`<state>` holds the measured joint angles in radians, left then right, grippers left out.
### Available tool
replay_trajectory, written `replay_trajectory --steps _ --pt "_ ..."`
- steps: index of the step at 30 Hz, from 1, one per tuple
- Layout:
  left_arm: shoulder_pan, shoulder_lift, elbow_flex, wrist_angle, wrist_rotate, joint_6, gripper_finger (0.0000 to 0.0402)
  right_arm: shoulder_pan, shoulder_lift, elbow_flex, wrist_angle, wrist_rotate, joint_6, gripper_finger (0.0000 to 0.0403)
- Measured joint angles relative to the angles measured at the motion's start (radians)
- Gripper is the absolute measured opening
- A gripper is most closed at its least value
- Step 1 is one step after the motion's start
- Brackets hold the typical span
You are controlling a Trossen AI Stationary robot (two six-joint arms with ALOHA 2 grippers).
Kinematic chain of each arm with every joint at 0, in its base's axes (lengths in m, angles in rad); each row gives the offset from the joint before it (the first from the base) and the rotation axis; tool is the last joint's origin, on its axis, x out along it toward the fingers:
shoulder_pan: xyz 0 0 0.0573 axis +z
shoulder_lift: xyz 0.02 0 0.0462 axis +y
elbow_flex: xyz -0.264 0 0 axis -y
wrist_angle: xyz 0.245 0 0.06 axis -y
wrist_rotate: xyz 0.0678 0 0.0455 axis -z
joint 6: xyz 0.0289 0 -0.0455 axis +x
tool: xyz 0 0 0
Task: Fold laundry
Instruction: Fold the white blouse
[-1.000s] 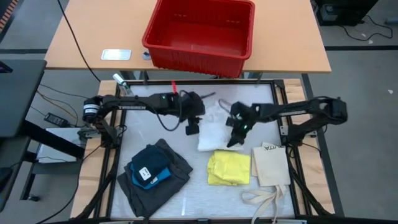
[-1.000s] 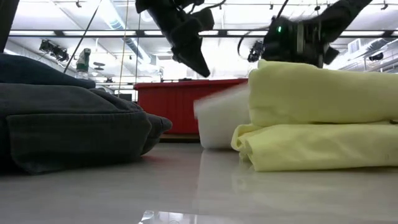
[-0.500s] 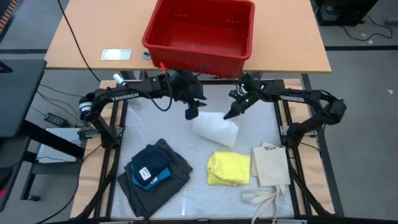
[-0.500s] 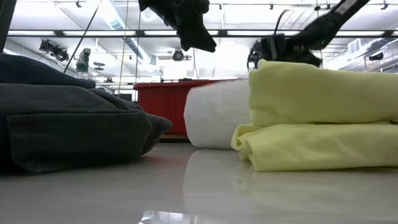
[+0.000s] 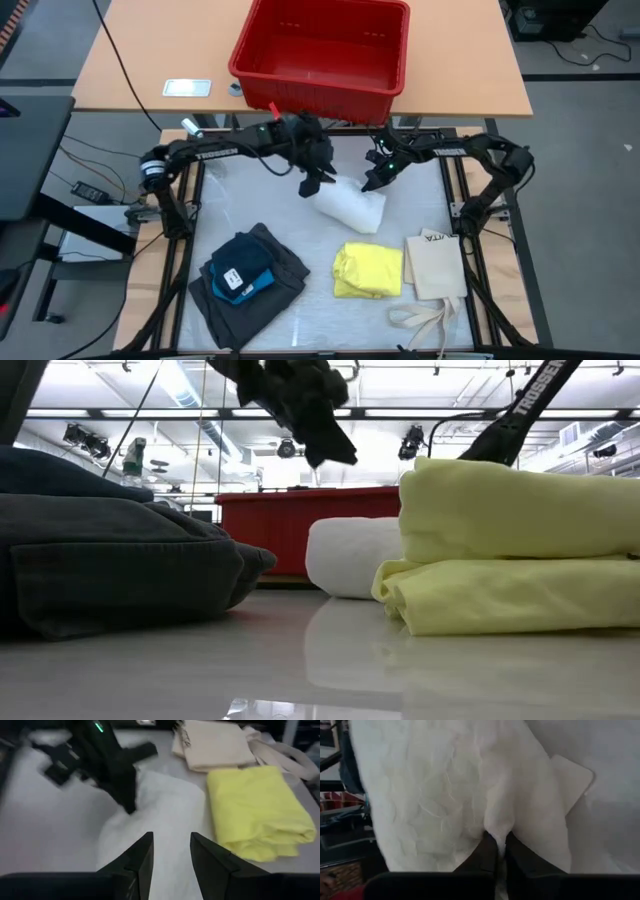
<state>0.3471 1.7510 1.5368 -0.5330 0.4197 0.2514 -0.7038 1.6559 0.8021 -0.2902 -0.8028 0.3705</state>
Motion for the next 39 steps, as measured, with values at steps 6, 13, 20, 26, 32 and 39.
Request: replay_trajectory --steps 6,13,20,26,32,39 --pt "-0.023 0.09 0.0 0.003 0.017 -0.015 0.0133 0.003 -0.132 -0.001 -0.005 0.043 -0.029 0.0049" --pt "-0.026 0.173 -0.002 0.007 0.011 -0.07 0.0133 -0.014 -0.405 -0.001 -0.087 0.318 0.023 0.0123" --pt "-0.029 0.2 -0.002 0.118 -0.048 -0.211 0.0133 0.163 -0.512 0.0 -0.078 0.345 0.079 0.0109" --pt "-0.049 0.2 -0.002 0.112 -0.052 -0.261 0.0133 0.34 -0.414 -0.054 0.034 0.455 0.104 0.0061" --pt "-0.083 0.2 -0.002 0.033 -0.143 -0.275 0.0133 0.378 -0.264 -0.22 0.359 0.449 0.258 0.0014" --pt "-0.103 0.2 -0.081 0.021 -0.177 -0.333 0.0133 0.426 -0.18 -0.334 0.561 0.436 0.36 0.0016"
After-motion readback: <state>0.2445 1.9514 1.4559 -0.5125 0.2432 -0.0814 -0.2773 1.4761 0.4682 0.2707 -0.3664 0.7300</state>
